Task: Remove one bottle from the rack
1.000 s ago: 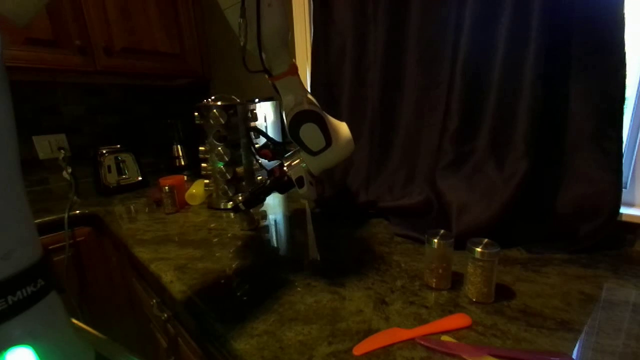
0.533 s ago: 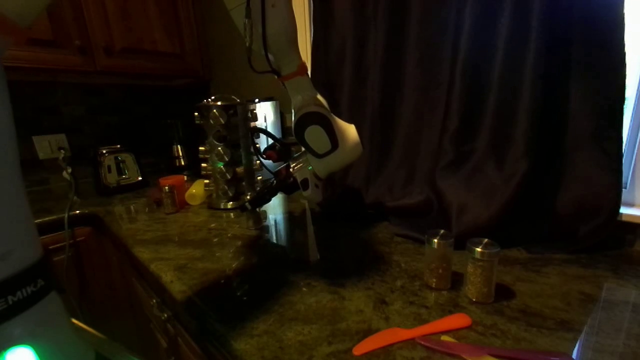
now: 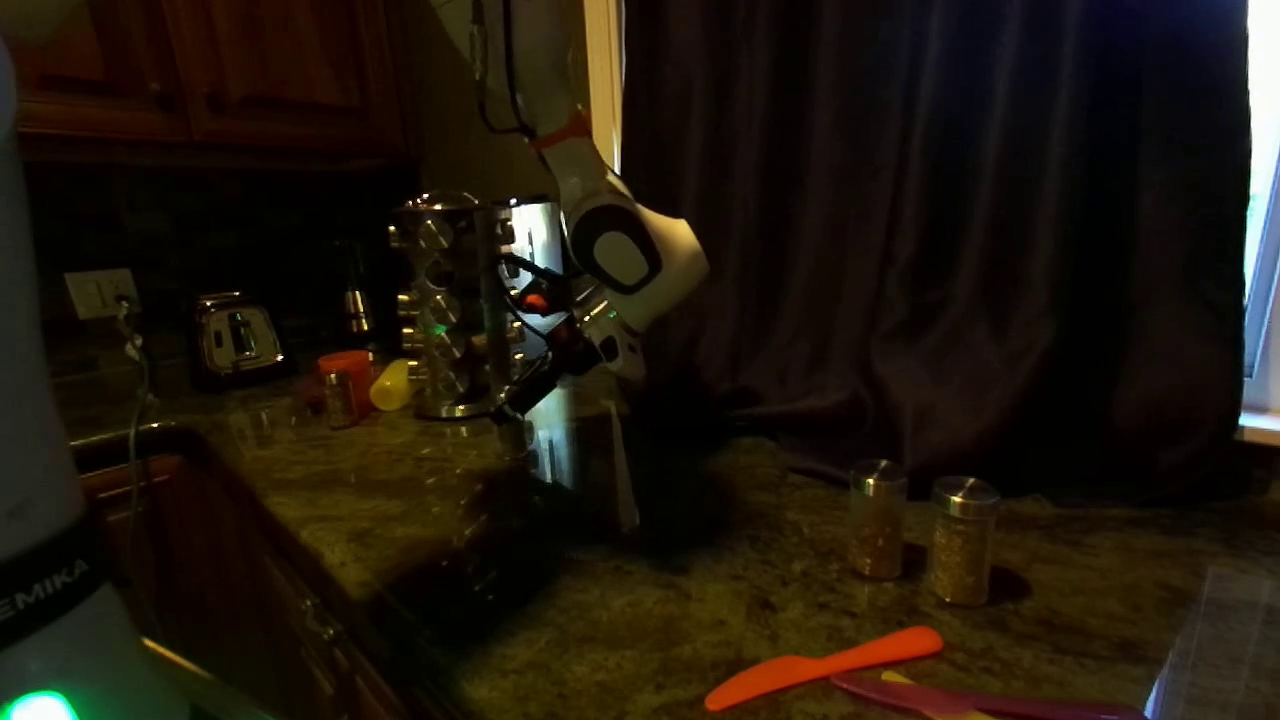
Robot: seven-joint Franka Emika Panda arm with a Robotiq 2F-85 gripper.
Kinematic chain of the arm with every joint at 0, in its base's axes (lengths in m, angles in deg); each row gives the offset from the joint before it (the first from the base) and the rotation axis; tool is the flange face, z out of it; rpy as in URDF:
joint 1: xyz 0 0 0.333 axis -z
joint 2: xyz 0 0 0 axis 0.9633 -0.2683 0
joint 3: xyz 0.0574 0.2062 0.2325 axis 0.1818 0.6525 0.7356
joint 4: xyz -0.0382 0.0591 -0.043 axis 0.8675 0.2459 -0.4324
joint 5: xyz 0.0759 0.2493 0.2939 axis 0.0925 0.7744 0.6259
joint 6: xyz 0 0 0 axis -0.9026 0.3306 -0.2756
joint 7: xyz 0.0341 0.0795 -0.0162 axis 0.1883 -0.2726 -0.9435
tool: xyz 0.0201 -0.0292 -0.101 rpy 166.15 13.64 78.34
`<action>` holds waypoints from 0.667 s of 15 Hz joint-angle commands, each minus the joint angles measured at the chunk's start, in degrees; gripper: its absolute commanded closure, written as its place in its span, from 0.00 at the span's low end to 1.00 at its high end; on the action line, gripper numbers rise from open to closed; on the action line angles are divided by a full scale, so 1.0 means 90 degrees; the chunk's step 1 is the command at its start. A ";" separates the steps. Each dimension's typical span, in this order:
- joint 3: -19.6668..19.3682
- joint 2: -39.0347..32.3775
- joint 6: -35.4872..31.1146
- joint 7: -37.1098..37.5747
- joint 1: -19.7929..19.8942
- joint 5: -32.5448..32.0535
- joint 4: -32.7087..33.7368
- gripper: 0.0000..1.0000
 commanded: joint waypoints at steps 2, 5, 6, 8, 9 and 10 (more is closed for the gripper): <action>-0.0035 0.1278 -0.0858 0.0578 -0.0692 -0.1017 -0.0686 0.00; 0.0018 0.1962 -0.1128 0.1133 -0.0955 -0.2045 -0.0893 0.00; 0.0048 0.2165 -0.1195 0.1304 -0.1003 -0.2417 -0.0960 0.00; 0.0125 0.2662 -0.1172 0.1672 -0.1090 -0.3239 -0.1121 0.00; 0.0171 0.2876 -0.1147 0.1850 -0.1110 -0.3635 -0.1169 0.00; 0.0229 0.3116 -0.1066 0.2024 -0.1118 -0.4050 -0.1213 0.00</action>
